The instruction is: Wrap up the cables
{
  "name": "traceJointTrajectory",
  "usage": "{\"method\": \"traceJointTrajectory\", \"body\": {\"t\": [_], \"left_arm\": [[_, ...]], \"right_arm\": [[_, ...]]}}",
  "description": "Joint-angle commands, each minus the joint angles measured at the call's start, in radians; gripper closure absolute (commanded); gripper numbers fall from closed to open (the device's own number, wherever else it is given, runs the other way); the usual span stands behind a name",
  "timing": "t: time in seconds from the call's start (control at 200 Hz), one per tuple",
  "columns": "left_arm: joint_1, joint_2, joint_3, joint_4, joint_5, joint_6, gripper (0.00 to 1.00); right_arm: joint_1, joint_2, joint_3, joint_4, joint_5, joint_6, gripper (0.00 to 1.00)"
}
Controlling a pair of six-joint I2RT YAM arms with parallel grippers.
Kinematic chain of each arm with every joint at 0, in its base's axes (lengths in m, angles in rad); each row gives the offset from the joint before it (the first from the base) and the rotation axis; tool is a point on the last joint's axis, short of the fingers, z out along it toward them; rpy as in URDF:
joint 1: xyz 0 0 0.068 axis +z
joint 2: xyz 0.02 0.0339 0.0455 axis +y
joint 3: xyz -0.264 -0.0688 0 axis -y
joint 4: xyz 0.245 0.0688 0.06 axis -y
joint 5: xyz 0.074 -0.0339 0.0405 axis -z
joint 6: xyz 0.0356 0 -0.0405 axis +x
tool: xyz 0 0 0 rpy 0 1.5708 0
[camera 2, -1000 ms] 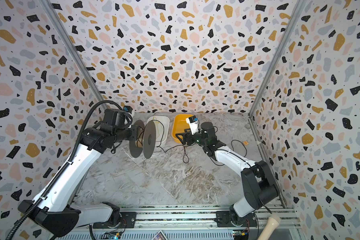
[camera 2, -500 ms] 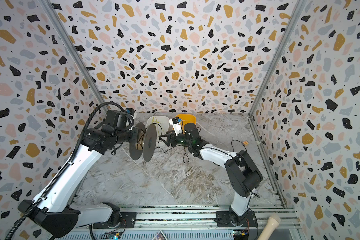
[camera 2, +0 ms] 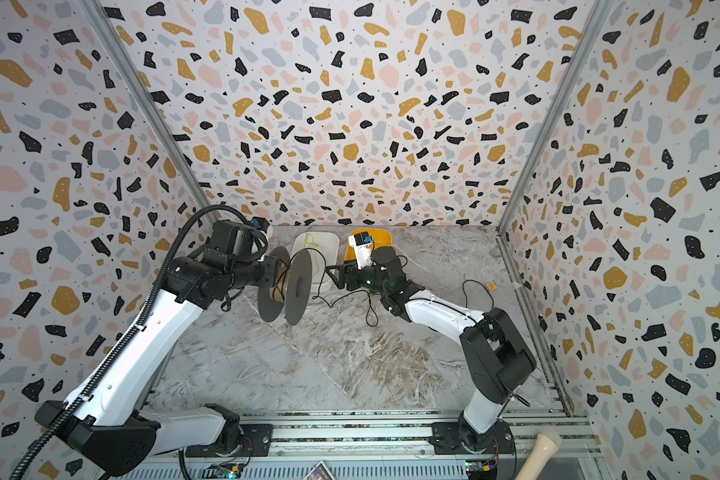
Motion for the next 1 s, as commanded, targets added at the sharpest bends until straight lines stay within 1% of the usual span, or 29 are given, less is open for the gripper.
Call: {"method": "traceJointTrajectory", "body": {"t": [0.0,0.19,0.345,0.491,0.606,0.756,0.901,0.996], "left_arm": [[-0.005,-0.015,0.075,0.062,0.012,-0.003,1.0],[-0.006,-0.008,0.122,0.05,0.028,-0.017,1.0],[-0.006,0.006,0.162,0.031,0.058,-0.028,1.0],[-0.006,0.007,0.173,0.025,0.06,-0.033,1.0],[-0.006,0.007,0.177,0.019,0.057,-0.033,1.0],[-0.006,0.008,0.19,0.007,0.064,-0.03,1.0],[-0.007,0.005,0.195,-0.001,0.066,-0.027,1.0],[-0.006,0.005,0.193,-0.001,0.073,-0.028,1.0]], "right_arm": [[0.004,-0.082,-0.078,-0.016,0.055,-0.029,0.2],[0.015,-0.101,-0.2,0.109,-0.012,-0.163,0.18],[0.057,-0.085,-0.235,0.197,0.008,-0.249,0.18],[0.117,-0.017,-0.211,0.258,0.073,-0.356,0.19],[0.121,0.082,-0.196,0.367,0.088,-0.338,0.21],[0.132,0.186,-0.179,0.477,0.136,-0.324,0.23],[0.138,0.243,-0.169,0.543,0.177,-0.316,0.26],[0.14,0.279,-0.133,0.542,0.178,-0.322,0.32]]}}
